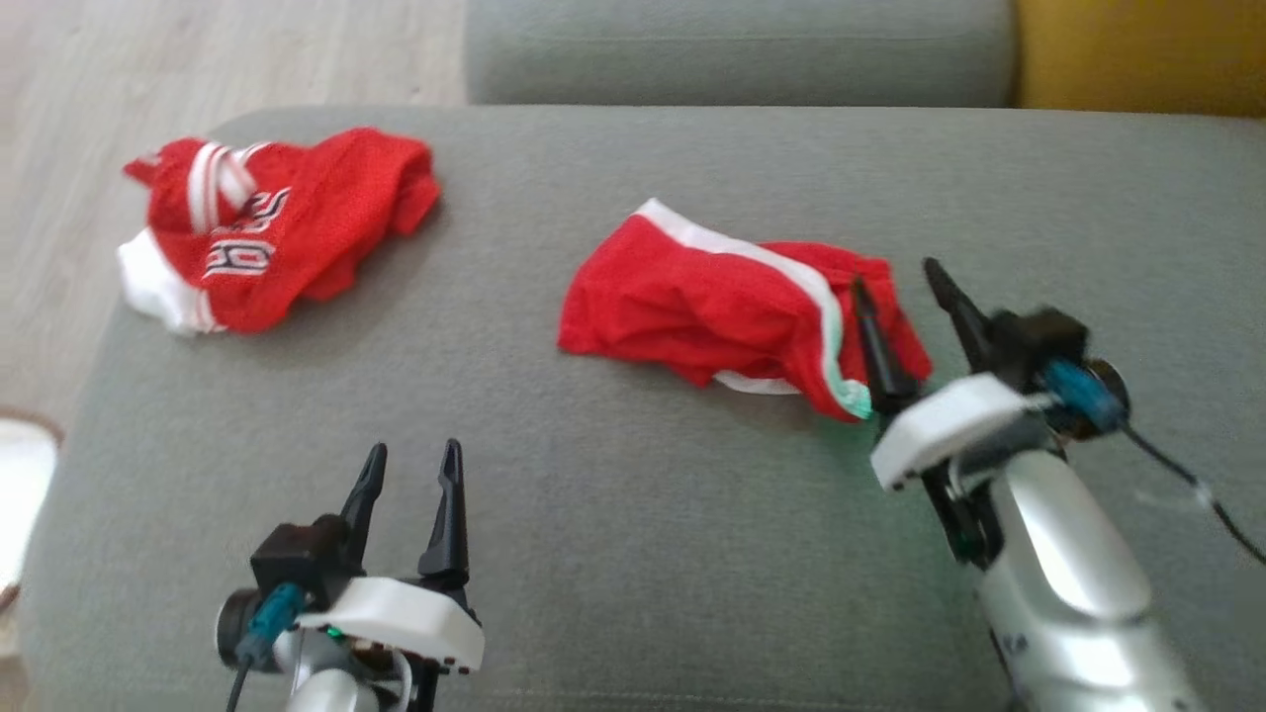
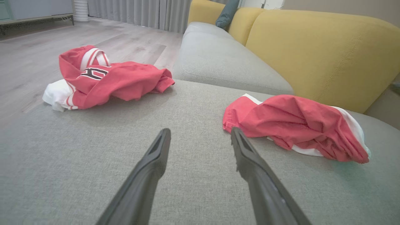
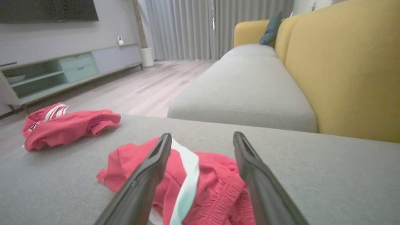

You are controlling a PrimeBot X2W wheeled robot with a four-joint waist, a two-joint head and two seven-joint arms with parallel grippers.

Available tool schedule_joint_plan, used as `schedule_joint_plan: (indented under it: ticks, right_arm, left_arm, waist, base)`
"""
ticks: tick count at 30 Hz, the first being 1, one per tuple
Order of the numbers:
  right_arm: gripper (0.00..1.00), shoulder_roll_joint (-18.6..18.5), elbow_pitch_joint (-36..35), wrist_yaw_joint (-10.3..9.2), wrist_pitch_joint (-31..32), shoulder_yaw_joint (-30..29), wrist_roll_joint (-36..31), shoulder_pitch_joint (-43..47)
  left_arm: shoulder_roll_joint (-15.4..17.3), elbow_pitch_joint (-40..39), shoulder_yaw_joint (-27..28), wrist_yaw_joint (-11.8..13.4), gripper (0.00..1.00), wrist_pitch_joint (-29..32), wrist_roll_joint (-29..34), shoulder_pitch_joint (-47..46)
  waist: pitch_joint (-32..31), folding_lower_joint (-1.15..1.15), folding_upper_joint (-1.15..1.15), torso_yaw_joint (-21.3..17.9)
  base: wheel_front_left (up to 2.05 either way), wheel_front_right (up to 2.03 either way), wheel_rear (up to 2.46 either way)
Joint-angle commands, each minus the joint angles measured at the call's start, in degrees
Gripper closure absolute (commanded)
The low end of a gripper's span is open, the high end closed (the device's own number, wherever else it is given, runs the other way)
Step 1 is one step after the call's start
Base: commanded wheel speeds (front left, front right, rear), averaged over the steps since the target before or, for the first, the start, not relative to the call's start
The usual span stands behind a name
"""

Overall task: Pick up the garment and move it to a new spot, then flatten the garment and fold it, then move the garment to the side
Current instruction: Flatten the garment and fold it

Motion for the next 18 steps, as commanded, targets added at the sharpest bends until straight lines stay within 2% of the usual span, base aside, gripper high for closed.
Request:
schedule_joint_plan:
  ticks: [1,10,18]
  right_arm:
    - [0.0,-0.07,0.09,0.43,0.88,1.77,0.15,-3.01]
    - [0.0,-0.07,16.43,0.43,8.04,2.31,0.78,-14.99]
    - [0.0,-0.09,27.73,0.43,14.22,3.22,2.79,-20.74]
  left_arm:
    - [-0.05,-1.77,1.71,-0.25,0.0,-0.71,0.46,-3.21]
    - [-0.59,-1.38,1.19,-0.74,0.0,-0.71,0.61,-4.12]
    - [-0.81,-0.96,0.77,-0.83,0.0,-0.71,0.68,-4.2]
  waist:
    - [0.91,0.0,0.0,1.43]
    - [2.97,0.0,0.0,5.34]
    - [3.66,0.0,0.0,7.35]
  base:
    - [0.0,0.0,0.0]
    - [0.0,0.0,0.0]
    - [0.0,0.0,0.0]
